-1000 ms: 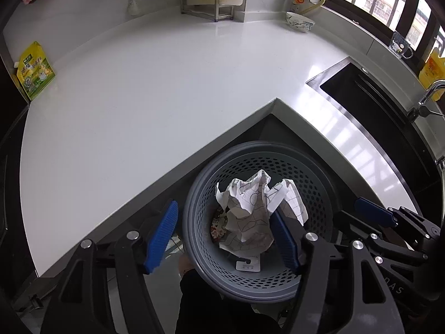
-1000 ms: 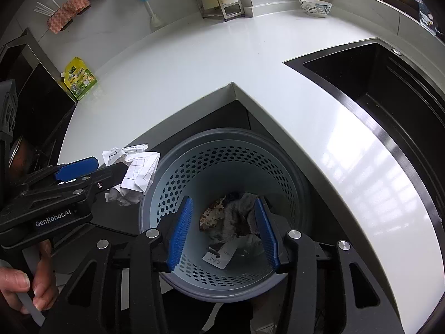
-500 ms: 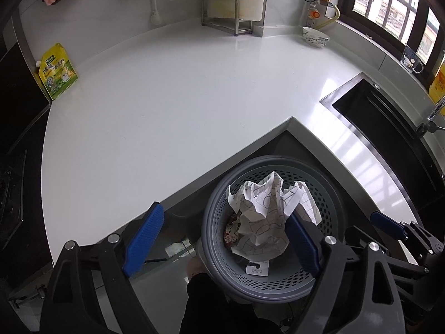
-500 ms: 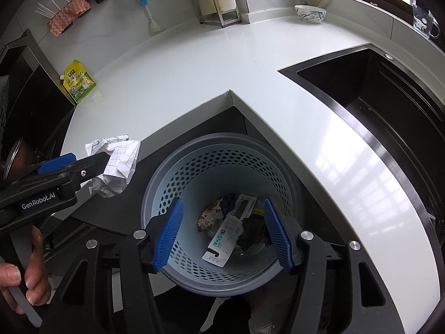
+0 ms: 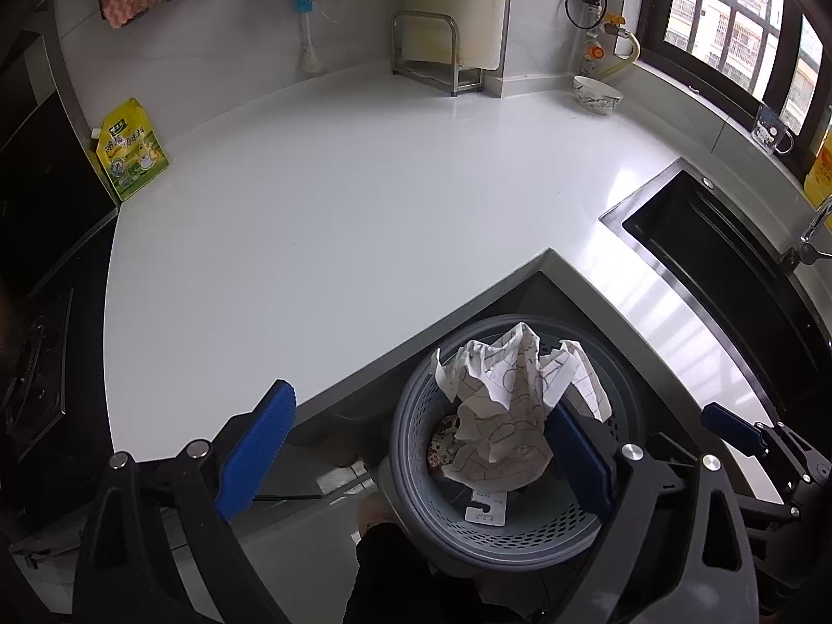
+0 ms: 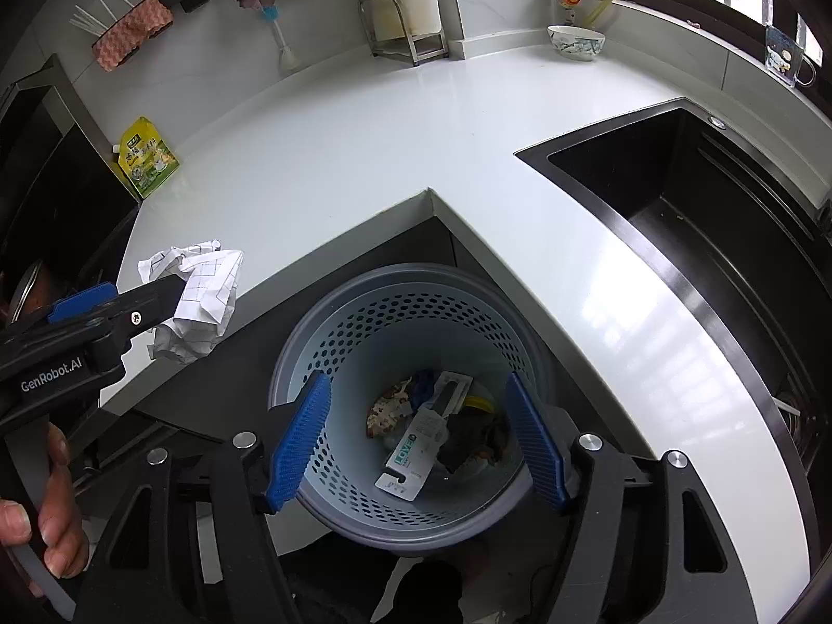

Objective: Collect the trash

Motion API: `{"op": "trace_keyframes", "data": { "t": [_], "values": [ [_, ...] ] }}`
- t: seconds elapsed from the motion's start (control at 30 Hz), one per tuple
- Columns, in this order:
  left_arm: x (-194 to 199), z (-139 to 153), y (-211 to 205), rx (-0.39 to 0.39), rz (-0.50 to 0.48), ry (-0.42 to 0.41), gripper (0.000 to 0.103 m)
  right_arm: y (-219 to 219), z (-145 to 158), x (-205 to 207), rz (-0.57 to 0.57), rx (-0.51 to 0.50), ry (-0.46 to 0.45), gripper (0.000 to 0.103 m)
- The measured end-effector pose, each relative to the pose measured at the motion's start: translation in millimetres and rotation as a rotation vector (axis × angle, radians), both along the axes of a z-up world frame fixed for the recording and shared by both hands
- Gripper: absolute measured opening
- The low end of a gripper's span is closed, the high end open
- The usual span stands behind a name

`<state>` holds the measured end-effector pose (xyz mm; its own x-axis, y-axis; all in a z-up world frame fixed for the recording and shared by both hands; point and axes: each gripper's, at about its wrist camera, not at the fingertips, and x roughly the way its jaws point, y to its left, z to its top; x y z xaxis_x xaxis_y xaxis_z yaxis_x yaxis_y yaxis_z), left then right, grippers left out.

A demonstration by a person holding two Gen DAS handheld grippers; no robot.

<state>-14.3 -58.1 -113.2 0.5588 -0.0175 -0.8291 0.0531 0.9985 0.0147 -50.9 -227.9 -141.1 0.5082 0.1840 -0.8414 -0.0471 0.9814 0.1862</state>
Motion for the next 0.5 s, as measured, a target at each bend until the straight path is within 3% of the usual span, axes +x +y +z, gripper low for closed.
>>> {"op": "trace_keyframes", "data": {
  "t": [0.5],
  "values": [
    [-4.9, 4.4, 5.9, 0.013, 0.033, -0.002, 0.096, 3.3, 4.1, -2.9, 0.007, -0.010, 0.012, 0.070]
  ]
}}
